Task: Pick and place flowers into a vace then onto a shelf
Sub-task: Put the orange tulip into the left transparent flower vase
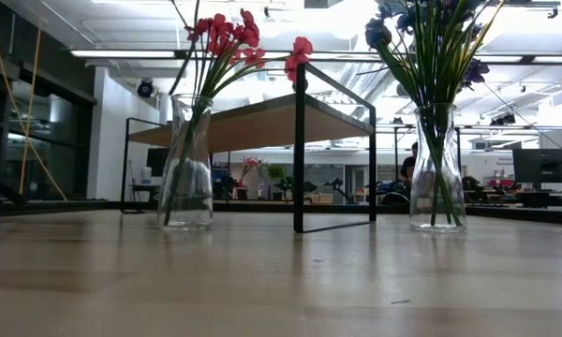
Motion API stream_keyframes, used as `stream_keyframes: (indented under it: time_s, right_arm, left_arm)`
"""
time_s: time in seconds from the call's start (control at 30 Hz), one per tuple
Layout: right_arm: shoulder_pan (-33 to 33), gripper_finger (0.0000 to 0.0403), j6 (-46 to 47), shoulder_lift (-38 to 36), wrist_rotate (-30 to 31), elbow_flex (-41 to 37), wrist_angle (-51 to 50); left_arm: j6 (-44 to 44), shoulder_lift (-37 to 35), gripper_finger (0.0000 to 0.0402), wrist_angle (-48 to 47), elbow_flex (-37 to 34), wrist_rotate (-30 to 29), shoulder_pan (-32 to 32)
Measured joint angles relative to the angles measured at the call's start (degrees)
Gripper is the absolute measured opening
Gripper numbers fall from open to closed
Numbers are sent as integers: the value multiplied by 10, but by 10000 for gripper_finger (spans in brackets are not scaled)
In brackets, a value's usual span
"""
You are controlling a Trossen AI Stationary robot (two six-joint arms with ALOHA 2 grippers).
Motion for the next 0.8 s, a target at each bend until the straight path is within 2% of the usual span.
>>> stream_keyframes:
  time_s: [0.4, 0.8]
  right_arm:
    - [0, 110, -29, 0, 66, 0, 0]
    - [0, 110, -34, 0, 67, 0, 0]
  left_arm:
    - [22, 3, 20, 12, 12, -2, 39]
    - [30, 33, 20, 29, 11, -2, 43]
